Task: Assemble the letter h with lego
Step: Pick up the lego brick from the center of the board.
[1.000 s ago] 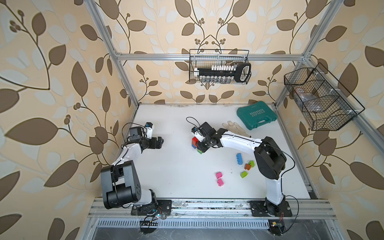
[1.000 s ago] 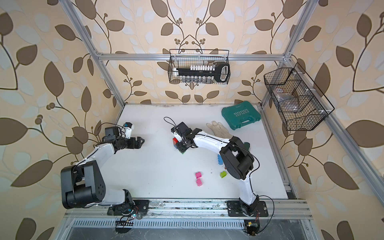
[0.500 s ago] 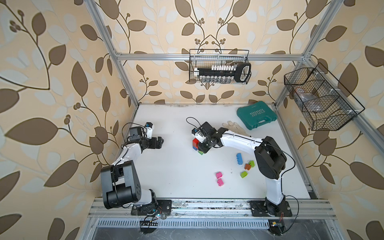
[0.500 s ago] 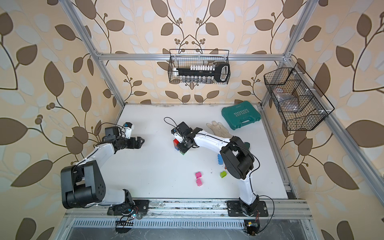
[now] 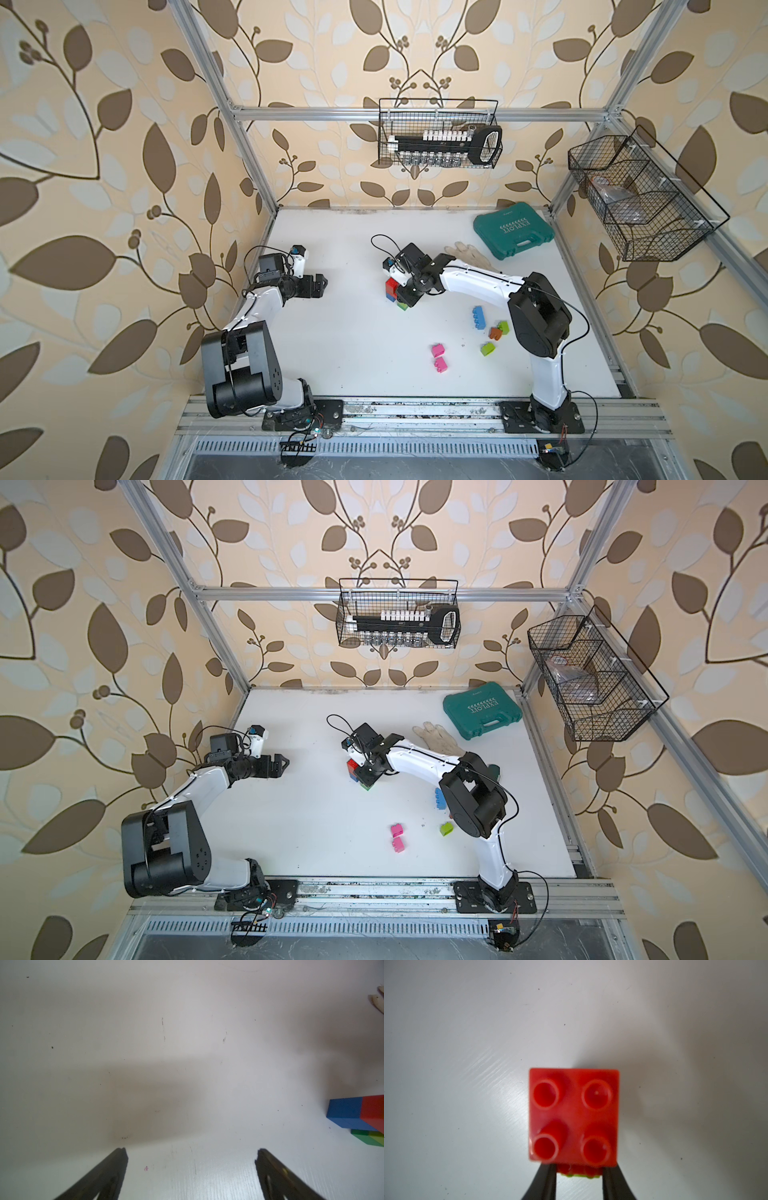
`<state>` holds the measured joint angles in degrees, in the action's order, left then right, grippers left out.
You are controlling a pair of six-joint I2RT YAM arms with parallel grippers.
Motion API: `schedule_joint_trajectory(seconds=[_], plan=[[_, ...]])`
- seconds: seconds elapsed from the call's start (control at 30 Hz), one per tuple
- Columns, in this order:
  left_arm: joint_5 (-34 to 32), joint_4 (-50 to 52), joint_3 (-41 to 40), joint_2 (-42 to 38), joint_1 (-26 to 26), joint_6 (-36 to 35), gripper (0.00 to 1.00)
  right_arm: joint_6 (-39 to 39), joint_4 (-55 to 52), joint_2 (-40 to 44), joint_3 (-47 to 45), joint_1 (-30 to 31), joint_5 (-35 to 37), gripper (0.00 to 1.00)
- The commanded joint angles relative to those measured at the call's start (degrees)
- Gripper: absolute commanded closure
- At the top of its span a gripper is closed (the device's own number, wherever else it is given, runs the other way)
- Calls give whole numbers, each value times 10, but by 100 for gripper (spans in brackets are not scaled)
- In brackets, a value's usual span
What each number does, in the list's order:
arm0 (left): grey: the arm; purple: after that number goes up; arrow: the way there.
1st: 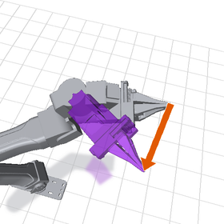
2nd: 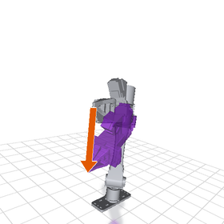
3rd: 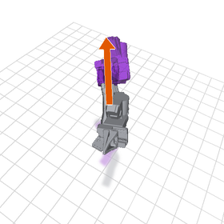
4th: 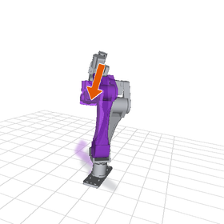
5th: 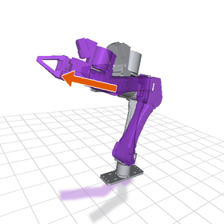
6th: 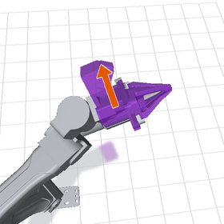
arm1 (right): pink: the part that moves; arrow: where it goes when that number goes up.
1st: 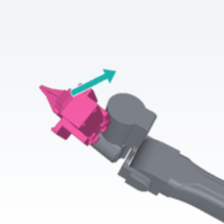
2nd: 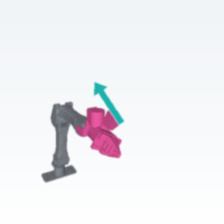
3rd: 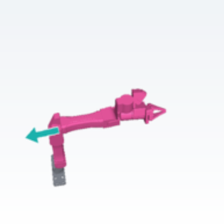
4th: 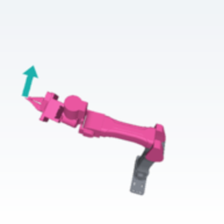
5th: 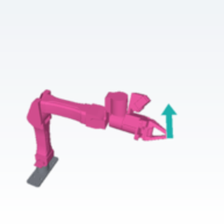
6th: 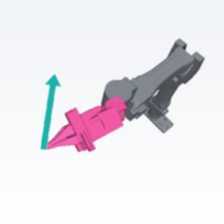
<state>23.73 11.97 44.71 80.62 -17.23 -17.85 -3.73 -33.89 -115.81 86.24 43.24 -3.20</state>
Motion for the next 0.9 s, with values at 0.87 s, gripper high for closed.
schedule_joint_trajectory(seconds=[0.87], plan=[[30,16,14,-6,2,-20,1,7,-168,-11,78,-10,-115,92]])
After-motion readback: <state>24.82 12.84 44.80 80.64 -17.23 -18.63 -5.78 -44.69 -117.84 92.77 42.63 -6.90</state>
